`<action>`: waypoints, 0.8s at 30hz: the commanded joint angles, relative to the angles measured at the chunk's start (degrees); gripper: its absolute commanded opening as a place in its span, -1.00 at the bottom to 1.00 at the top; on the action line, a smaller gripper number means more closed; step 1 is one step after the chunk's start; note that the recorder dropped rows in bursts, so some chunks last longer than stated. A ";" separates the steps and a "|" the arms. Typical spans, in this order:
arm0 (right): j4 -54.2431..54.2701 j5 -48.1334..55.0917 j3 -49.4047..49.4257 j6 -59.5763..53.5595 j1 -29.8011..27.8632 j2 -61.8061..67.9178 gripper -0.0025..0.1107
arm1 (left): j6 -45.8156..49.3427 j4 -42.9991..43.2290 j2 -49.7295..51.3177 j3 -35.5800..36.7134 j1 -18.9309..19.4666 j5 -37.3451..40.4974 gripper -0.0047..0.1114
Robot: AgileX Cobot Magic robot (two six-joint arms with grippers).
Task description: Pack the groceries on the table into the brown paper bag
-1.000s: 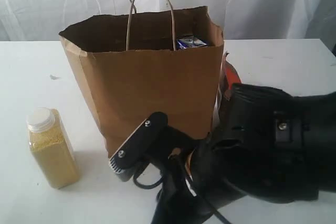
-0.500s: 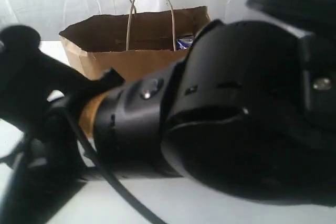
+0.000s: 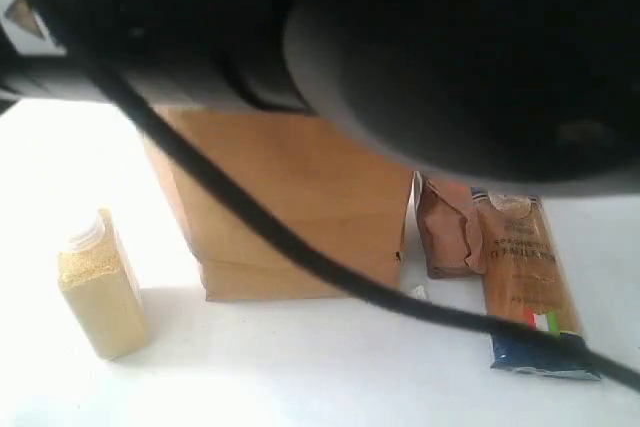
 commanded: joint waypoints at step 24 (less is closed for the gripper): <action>-4.64 30.74 -12.89 30.69 -12.67 6.78 -0.96 | -0.05 -0.57 -0.29 0.24 0.22 -0.02 -0.92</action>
